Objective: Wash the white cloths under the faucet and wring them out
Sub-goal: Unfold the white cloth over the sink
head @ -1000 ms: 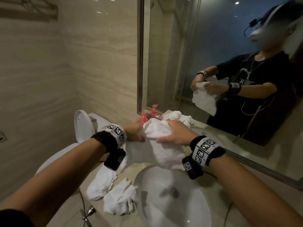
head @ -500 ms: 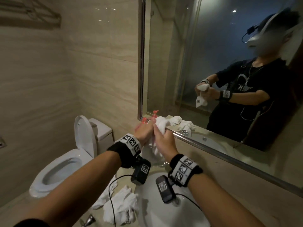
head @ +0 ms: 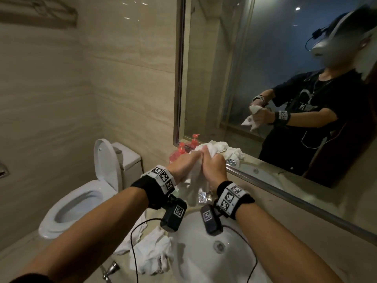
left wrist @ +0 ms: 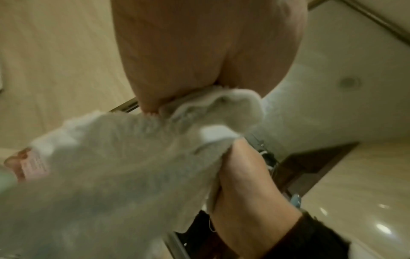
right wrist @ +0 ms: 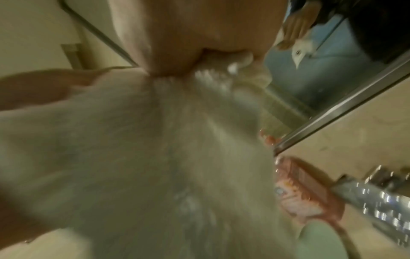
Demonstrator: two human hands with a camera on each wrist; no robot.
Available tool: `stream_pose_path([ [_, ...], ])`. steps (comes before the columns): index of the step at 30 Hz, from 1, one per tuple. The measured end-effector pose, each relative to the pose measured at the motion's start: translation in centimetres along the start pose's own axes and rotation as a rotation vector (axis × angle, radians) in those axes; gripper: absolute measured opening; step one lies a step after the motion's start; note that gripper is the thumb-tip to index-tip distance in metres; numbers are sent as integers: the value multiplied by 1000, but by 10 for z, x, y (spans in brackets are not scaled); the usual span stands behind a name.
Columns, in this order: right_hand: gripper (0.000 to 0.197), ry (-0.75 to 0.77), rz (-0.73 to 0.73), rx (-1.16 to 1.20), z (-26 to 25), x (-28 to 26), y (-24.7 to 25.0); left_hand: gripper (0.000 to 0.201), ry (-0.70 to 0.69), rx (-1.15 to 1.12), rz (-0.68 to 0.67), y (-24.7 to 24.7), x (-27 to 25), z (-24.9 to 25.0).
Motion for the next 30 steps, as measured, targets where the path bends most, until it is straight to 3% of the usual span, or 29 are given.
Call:
stream_pose_path([
  [3,49,-1,-135,-126,-1,11,8,51,-33,136,-129,7,-10,-1],
  [6,42,41,-393,-155,-10,4,7,76,-78,810,-180,24,-11,-9],
  [9,50,164,-724,-519,-12,-9,1,58,-112,1359,-138,41,-12,-21],
  [12,40,141,-805,-879,9,-16,4,43,-101,1418,-121,57,-11,-29],
  [15,27,77,-792,-845,21,-10,18,30,-110,1260,-53,75,-8,-36],
  [19,34,-205,-681,-315,40,3,42,27,-63,776,54,90,-5,-44],
  [22,34,-294,-453,-90,53,8,50,35,10,357,118,78,-5,-42],
  [24,32,-308,-277,56,55,12,52,37,65,59,98,61,-6,-40],
  [27,24,-200,8,193,43,6,51,37,78,-139,95,30,-6,-28],
  [30,17,-99,-83,207,26,-19,12,43,53,-229,129,5,-1,-14],
])
Point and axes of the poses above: each hand's wrist, its own x-axis towards the middle knuckle, its own y-axis out of the back of the hand, z = x × y, the point moved 7 cm from there along x, towards the middle knuckle, and after that the axes turned 13 degrees about x, right-handed, at the moved point
